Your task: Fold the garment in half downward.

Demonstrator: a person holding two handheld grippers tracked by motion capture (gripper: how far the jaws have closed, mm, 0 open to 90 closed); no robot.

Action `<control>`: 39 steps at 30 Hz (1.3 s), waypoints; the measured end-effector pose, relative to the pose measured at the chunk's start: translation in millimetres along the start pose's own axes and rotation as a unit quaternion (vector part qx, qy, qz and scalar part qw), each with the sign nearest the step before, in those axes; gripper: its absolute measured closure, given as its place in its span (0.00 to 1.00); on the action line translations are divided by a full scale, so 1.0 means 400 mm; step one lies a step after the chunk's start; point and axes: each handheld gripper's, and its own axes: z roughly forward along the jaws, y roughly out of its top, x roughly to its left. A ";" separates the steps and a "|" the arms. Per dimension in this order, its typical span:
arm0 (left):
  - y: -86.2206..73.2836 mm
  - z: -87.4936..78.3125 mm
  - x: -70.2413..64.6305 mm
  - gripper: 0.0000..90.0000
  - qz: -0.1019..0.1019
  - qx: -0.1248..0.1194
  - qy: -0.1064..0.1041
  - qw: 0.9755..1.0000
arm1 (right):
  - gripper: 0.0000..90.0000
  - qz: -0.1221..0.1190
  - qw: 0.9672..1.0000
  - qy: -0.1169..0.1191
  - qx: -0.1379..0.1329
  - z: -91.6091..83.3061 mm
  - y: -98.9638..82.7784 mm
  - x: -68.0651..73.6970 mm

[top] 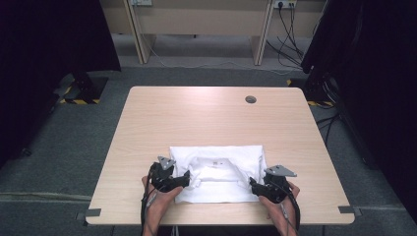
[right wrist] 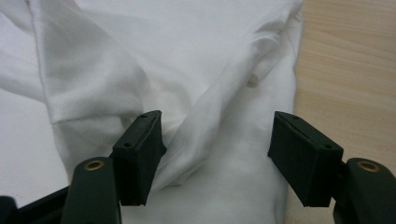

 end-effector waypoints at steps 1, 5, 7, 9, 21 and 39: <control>0.008 0.007 0.001 0.23 0.000 0.001 -0.001 1.000 | 0.38 0.001 1.000 -0.001 0.002 0.004 0.006 -0.003; 0.042 0.040 0.010 0.23 -0.001 0.007 -0.001 1.000 | 0.38 0.004 1.000 -0.004 0.013 0.024 0.033 -0.017; 0.061 0.055 0.015 0.23 0.000 0.012 -0.002 1.000 | 0.38 0.005 1.000 -0.005 0.018 0.035 0.046 -0.023; 0.076 0.069 0.021 0.23 0.000 0.014 -0.005 1.000 | 0.38 0.005 1.000 -0.007 0.019 0.046 0.058 -0.031; 0.104 0.056 0.051 0.20 -0.040 -0.036 -0.022 0.998 | 0.32 0.017 1.000 0.005 0.009 0.070 0.105 -0.063; 0.138 0.075 -0.040 0.23 -0.017 -0.054 -0.061 0.997 | 0.36 0.005 0.996 0.063 -0.071 -0.002 0.139 -0.015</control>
